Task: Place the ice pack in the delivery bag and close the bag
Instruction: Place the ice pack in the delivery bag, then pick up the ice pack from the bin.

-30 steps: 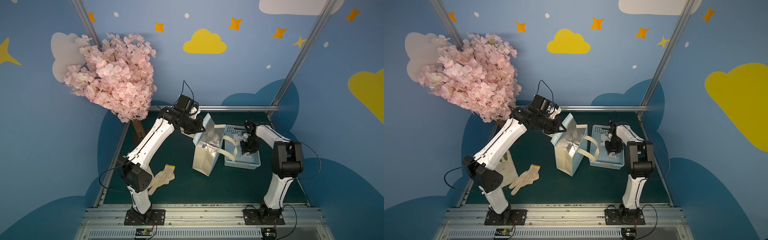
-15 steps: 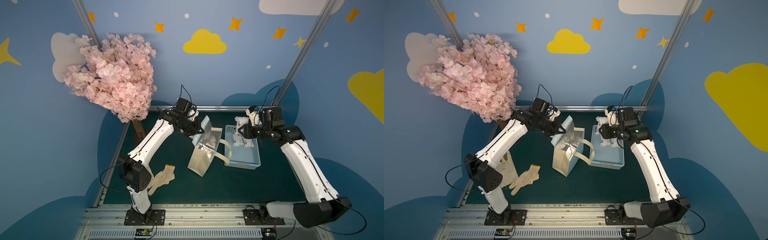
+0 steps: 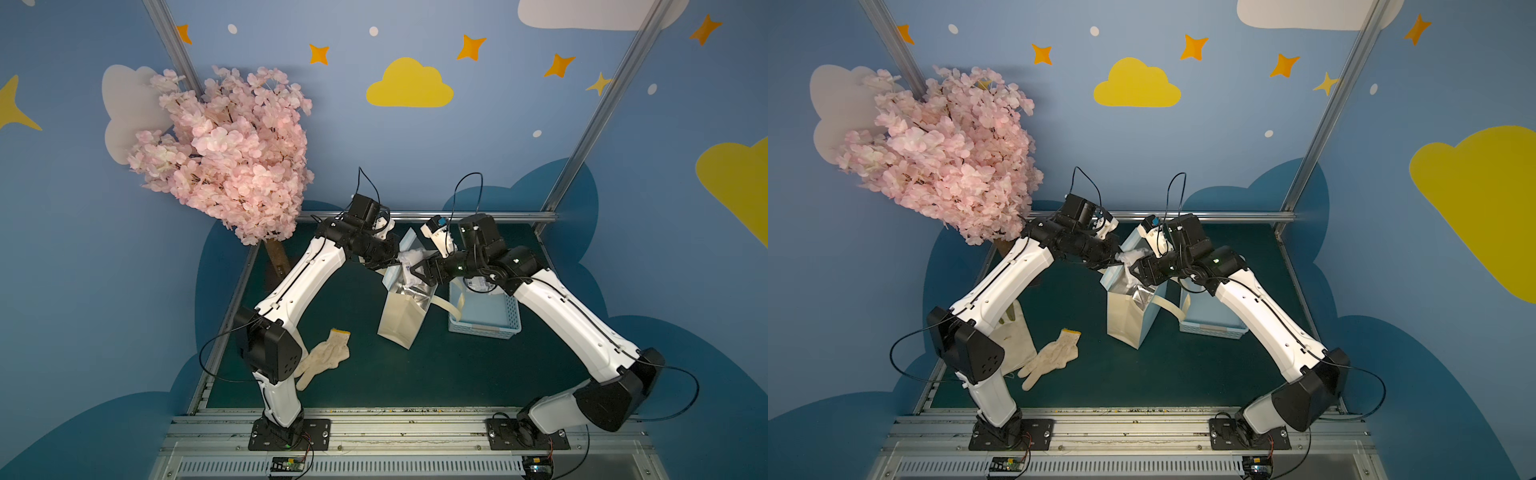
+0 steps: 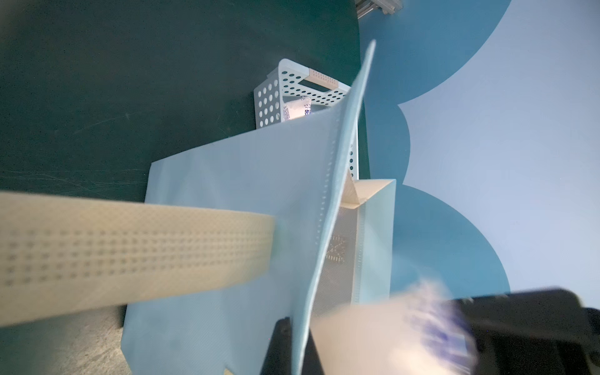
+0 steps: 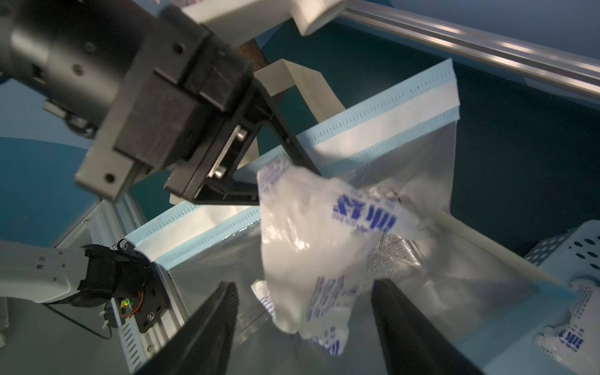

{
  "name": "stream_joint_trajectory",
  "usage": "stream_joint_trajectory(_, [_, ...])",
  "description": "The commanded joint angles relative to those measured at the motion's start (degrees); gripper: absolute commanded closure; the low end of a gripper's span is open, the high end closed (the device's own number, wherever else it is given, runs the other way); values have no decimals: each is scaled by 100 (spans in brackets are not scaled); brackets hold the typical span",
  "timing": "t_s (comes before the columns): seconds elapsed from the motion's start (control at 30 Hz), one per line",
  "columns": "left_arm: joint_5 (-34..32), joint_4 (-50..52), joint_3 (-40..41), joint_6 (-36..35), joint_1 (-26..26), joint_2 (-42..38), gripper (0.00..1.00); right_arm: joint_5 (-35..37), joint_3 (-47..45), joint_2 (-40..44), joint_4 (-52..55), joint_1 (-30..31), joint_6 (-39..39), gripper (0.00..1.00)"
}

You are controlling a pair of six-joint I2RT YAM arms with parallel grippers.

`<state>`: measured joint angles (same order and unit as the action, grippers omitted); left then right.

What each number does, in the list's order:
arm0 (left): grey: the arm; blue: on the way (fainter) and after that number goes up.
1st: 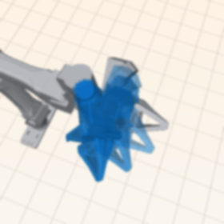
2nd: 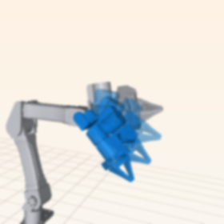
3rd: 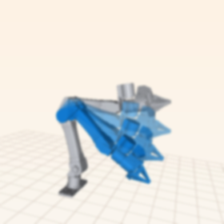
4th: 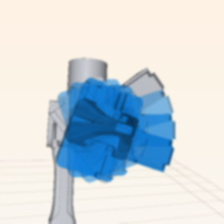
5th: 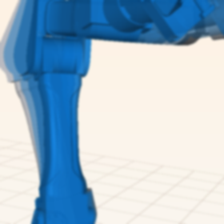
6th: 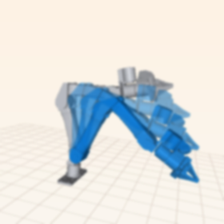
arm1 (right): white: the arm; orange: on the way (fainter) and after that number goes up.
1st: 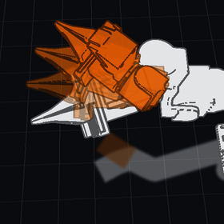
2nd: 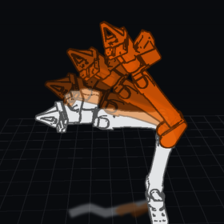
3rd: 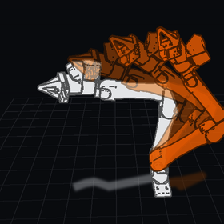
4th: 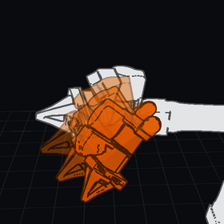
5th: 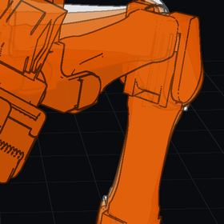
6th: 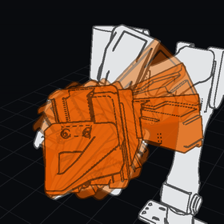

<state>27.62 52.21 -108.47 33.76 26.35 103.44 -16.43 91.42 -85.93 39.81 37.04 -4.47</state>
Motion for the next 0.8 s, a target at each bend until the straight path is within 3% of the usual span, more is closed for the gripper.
stream_joint_trajectory(0.0, [5, -40, 17, -70, -25, -163, 97, 434, 418, 150, 237, -113, 128, 13])
stream_joint_trajectory(0.07, [-32, -13, 18, -89, -32, -174, 97, 497, 451, 312, 290, -352, 127, 8])
stream_joint_trajectory(0.23, [-98, 27, 19, -118, -38, -159, 97, 538, 430, 562, 538, -1151, -33, 7])
stream_joint_trajectory(0.4, [-119, 31, 19, -139, -42, -166, 97, 671, -180, 378, 645, -2187, -772, 7])
stream_joint_trajectory(0.57, [-134, 53, -14, -177, -51, -157, 97, 1231, -456, -622, 565, -2579, -717, 6])
stream_joint_trajectory(0.77, [-149, 79, -18, -181, -43, -192, 97, 1903, 372, -2229, 876, -2617, -540, 6])
